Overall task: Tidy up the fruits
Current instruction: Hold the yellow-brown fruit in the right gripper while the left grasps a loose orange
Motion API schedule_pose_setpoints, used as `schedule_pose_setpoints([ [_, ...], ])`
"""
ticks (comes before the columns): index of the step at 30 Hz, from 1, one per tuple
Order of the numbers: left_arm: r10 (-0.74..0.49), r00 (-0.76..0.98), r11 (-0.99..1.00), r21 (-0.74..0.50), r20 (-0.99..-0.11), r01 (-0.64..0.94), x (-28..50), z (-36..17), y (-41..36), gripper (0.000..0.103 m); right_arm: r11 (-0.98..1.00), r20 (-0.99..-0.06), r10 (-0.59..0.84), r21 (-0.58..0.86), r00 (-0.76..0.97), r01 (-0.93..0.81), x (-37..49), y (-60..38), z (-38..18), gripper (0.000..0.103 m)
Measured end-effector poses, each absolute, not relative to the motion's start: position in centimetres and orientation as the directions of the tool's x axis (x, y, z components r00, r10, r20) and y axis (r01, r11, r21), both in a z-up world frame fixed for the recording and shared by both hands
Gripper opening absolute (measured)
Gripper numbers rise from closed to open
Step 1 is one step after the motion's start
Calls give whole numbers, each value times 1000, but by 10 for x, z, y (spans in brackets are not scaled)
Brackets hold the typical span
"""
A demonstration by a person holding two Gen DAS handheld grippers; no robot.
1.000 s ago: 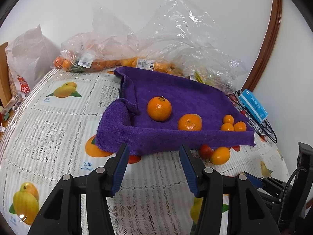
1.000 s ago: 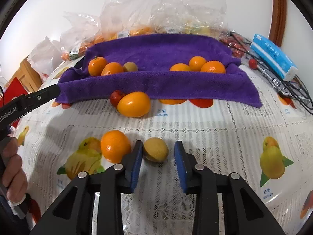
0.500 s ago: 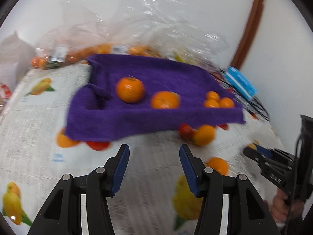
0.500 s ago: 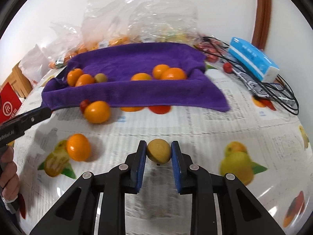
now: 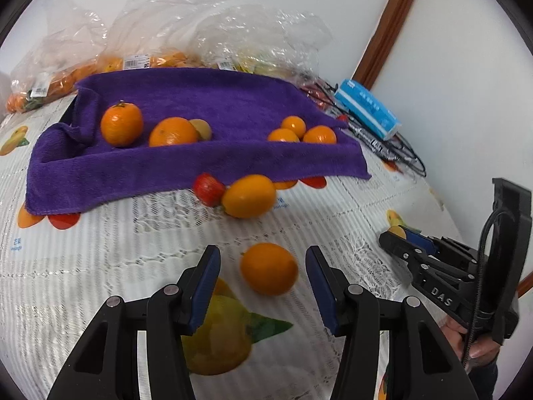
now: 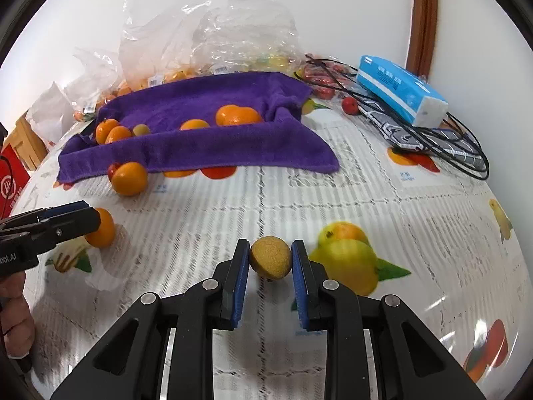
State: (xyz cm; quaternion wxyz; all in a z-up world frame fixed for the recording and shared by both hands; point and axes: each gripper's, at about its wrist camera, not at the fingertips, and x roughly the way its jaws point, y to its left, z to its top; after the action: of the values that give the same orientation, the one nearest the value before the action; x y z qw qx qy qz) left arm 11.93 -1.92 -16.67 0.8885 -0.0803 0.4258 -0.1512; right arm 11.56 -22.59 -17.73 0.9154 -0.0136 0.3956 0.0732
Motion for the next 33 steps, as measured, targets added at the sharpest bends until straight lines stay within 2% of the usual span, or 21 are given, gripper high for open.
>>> schedule_pose_setpoints([
  [11,-162,621,986,-104,-767,129,108,-170,-42,51,977,-722,208,121,660,-175,114,-234,-179,25],
  [14,-157,627,987,-113,-763,111,105,-170,-39,50,977,-725,212,131,656,-170,115,-236,-180,25],
  [19,-144,630,990,-109,-763,94,105,-170,-38,40,975,-724,221,152,654,-162,116,-240,-181,26],
  [24,-151,631,988,-125,-761,87,111,-171,-40,39,973,-724,229,150,651,-176,115,-237,-182,25],
  [26,-140,631,990,-114,-763,82,112,-171,-41,34,971,-725,236,143,647,-193,115,-234,-182,25],
  [33,-175,632,984,-151,-755,92,109,-171,-37,34,965,-719,259,166,645,-202,114,-236,-182,25],
])
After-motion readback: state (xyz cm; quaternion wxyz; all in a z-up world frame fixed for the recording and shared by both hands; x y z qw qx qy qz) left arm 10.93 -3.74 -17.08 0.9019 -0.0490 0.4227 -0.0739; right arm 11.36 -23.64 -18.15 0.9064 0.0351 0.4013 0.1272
